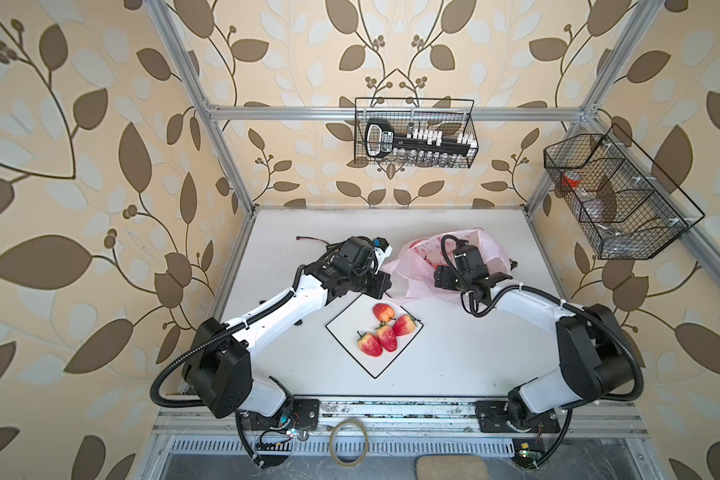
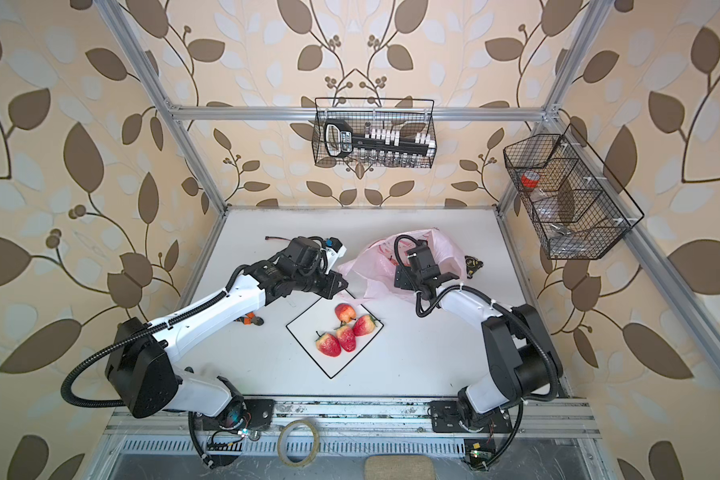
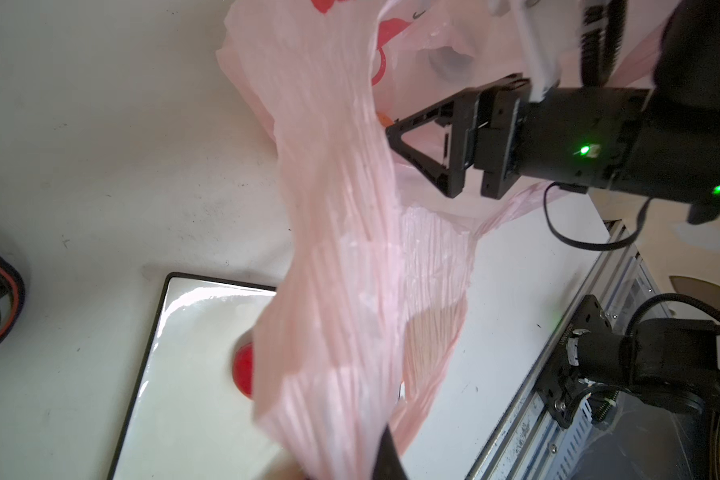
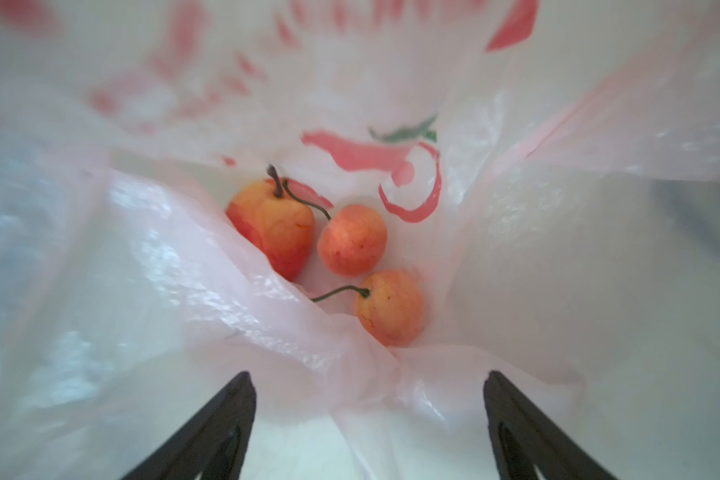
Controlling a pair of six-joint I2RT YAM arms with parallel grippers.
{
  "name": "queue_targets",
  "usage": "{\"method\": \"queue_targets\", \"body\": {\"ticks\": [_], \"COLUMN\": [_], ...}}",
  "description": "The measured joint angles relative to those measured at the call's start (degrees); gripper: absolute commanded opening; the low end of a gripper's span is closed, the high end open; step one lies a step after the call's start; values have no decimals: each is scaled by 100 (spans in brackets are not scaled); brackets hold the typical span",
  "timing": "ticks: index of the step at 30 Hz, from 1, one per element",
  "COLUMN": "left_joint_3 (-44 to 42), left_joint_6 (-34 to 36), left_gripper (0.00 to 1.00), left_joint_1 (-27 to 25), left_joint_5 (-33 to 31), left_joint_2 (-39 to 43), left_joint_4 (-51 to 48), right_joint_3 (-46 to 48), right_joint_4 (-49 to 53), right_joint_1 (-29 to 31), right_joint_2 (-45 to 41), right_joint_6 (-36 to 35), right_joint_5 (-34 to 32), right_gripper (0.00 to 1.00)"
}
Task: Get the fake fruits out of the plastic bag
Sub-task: 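Lower the right gripper into the bag and grasp a fake peach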
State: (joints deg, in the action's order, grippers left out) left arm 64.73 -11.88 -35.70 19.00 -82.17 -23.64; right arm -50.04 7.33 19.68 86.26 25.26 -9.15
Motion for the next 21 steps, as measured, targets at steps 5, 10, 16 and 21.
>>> {"method": "queue_targets", "body": {"ticks": [5,10,16,21], "left_joint_3": [0,-2,0,-2], "left_joint_6": [0,0,0,2], "left_gripper": [0,0,0,0], "left_joint_1": [0,0,0,0], "left_joint_5": [0,0,2,2], "left_joint_2": [0,0,0,0], "left_joint_4": [-35,-37,-57,-66], "right_joint_3": [0,-44,-409,-780], "right_joint_4": [-138,-361,-540,-647], "right_joint_1": [-166,-236,-245,-245], "right_joint_2": [-17,350,1032,1582], "right_joint_6": [61,240,365,415], "right_joint_5": [-4,-4,42,151], "right_gripper": [78,69,69,69]}}
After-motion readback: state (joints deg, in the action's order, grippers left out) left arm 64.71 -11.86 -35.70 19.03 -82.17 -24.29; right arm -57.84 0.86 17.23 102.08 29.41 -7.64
